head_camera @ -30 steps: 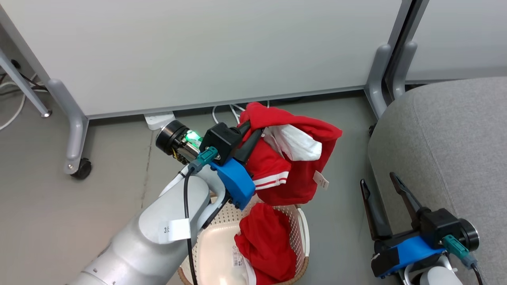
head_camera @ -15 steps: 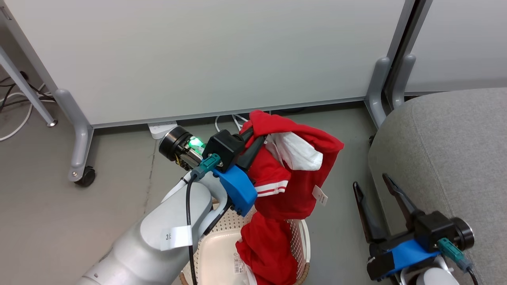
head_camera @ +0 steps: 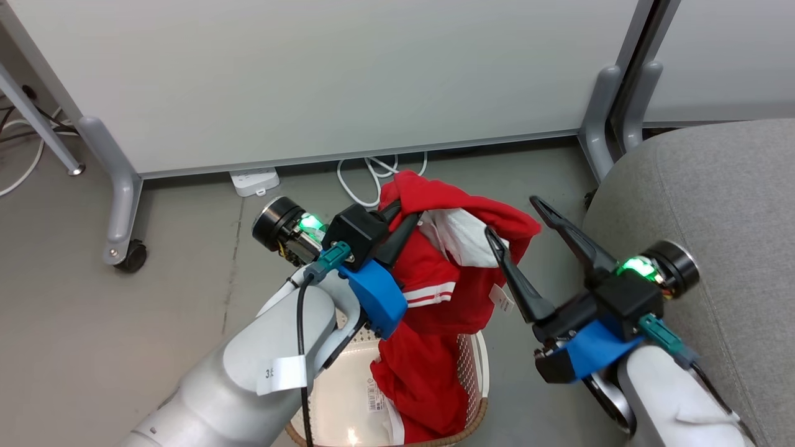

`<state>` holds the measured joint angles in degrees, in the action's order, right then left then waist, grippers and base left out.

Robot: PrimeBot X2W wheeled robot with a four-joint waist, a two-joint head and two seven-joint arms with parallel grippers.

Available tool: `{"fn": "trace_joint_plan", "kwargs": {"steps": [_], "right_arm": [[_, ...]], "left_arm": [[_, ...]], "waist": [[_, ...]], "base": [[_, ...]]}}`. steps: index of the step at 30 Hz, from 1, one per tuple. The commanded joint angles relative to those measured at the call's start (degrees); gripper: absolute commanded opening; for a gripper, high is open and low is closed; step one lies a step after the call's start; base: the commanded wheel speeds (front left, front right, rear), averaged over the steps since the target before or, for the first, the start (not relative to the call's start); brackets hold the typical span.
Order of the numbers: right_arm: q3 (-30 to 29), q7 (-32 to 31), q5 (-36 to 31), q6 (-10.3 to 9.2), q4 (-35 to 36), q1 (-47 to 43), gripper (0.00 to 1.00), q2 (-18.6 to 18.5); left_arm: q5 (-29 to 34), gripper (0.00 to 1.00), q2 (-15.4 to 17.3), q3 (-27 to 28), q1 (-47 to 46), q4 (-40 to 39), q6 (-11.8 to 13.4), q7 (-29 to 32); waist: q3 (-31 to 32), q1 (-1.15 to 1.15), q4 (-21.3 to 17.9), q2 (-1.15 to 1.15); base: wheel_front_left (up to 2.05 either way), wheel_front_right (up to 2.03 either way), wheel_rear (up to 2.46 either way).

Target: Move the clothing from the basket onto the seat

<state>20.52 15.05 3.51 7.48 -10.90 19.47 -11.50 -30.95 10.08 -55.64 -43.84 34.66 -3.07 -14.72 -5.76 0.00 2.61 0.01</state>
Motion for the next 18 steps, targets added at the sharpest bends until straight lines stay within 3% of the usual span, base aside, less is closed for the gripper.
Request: {"fn": "trace_joint_plan", "kwargs": {"steps": [1, 18], "right_arm": [[1.3, 0.2, 0.1, 0.03, -1.1, 2.1, 1.00, -0.5], [7.3, 0.1, 0.4, 0.02, -17.2, 11.3, 1.00, -1.7]], "left_arm": [[0.2, 0.00, -0.3, 0.0, -1.0, -0.3, 0.1, -0.2], [1.6, 0.00, -1.8, -1.9, -2.3, -1.9, -0.1, -0.4]], "waist": [[-0.5, 0.00, 0.2, -0.01], [-2.4, 0.00, 2.2, -0.01]], "base": [[0.00, 0.00, 0.00], [0.00, 0.00, 0.00]]}}
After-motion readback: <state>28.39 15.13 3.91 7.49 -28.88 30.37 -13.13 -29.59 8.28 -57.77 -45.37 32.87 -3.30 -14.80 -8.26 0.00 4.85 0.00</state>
